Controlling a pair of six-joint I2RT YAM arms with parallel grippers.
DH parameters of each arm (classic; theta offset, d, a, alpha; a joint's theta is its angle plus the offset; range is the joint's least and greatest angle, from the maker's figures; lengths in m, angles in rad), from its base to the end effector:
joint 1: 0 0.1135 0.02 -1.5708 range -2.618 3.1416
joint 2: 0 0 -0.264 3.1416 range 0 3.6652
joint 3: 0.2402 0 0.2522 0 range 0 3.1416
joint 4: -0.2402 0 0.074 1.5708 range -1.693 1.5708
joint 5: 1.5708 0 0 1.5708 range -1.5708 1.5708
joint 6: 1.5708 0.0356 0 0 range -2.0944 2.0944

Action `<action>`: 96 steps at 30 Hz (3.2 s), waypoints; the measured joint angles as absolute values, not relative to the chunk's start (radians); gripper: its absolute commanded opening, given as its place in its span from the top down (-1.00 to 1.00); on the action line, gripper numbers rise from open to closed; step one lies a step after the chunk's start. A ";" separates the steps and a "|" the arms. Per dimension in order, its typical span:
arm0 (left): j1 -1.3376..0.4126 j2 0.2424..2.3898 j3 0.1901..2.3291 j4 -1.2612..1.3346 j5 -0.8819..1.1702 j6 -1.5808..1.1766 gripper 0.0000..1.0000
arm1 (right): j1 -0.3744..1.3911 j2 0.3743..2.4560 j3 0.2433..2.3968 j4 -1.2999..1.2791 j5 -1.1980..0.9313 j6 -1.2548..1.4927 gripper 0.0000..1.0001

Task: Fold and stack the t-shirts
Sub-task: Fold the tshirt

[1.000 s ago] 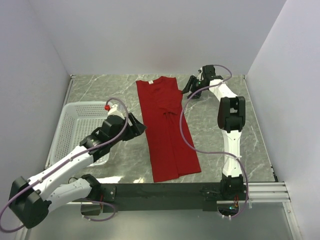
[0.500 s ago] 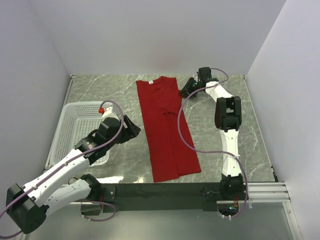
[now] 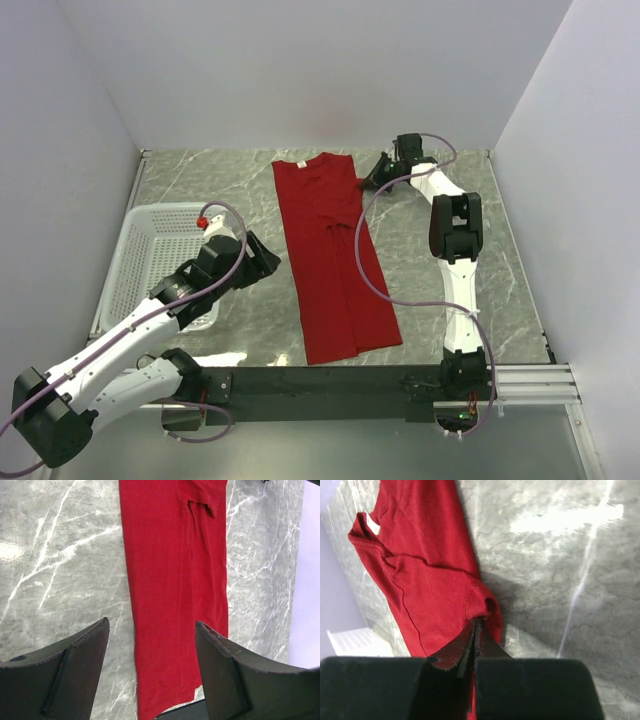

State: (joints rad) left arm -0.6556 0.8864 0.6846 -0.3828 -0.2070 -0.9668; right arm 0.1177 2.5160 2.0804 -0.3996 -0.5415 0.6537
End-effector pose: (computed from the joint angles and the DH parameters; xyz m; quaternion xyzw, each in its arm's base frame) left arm 0.1597 -0.1136 0.2677 -0.1841 0.8580 -0.2787 0.3902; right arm 0.5456 0.0830 0.1416 0.1454 0.8925 0.3616 0.2271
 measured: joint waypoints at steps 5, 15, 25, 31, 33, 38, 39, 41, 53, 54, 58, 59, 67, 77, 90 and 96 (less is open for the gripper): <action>-0.655 0.888 0.681 -0.380 -0.206 -0.968 -0.48 | 0.138 2.487 2.060 -0.389 -0.530 0.603 1.00; -0.654 0.884 0.660 -0.379 -0.199 -0.986 -0.49 | 0.282 2.426 2.085 -0.426 -0.424 0.427 1.00; -0.651 0.867 0.647 -0.378 -0.199 -0.989 -0.49 | 0.467 2.429 2.181 -0.542 -0.270 0.213 0.56; -0.649 0.871 0.645 -0.369 -0.194 -0.989 -0.49 | 0.520 2.435 2.233 -0.628 -0.257 0.084 -0.02; -0.648 0.880 0.645 -0.361 -0.191 -0.987 -0.49 | 0.518 2.432 2.230 -0.635 -0.264 0.036 -0.05; -0.643 0.894 0.645 -0.352 -0.180 -0.984 -0.49 | 0.461 2.364 2.085 -0.624 -0.336 -0.046 -0.03; -0.642 0.896 0.645 -0.348 -0.179 -0.984 -0.48 | 0.437 2.357 2.077 -0.624 -0.351 -0.047 -0.01; -0.639 0.898 0.645 -0.341 -0.173 -0.983 -0.49 | 0.386 2.353 2.085 -0.622 -0.373 -0.046 -0.01; -0.626 1.032 0.639 -0.233 0.013 -0.816 -0.48 | 0.147 2.198 1.895 -0.634 -0.693 -0.186 -0.03; -0.626 1.048 0.639 -0.229 0.025 -0.798 -0.47 | 0.154 2.198 1.914 -0.640 -0.691 -0.189 -0.02; -0.626 1.078 0.639 -0.218 0.059 -0.762 -0.46 | 0.186 2.241 2.043 -0.675 -0.650 -0.181 -0.06; -0.626 1.078 0.639 -0.215 0.066 -0.760 -0.46 | 0.194 2.248 2.061 -0.677 -0.642 -0.181 -0.07; -0.625 0.984 0.582 -0.185 0.073 -0.776 -0.47 | 0.314 2.297 2.094 -0.735 -0.505 -0.295 -0.22; -0.625 0.879 0.560 -0.215 0.047 -0.810 -0.47 | 0.462 2.458 2.274 -0.715 -0.288 -0.001 -0.16; -0.625 0.859 0.546 -0.250 0.034 -0.833 -0.47 | 0.422 2.518 2.272 -0.672 -0.200 0.258 -0.02; -0.625 0.859 0.546 -0.252 0.032 -0.834 -0.47 | 0.423 2.529 2.272 -0.667 -0.208 0.295 0.01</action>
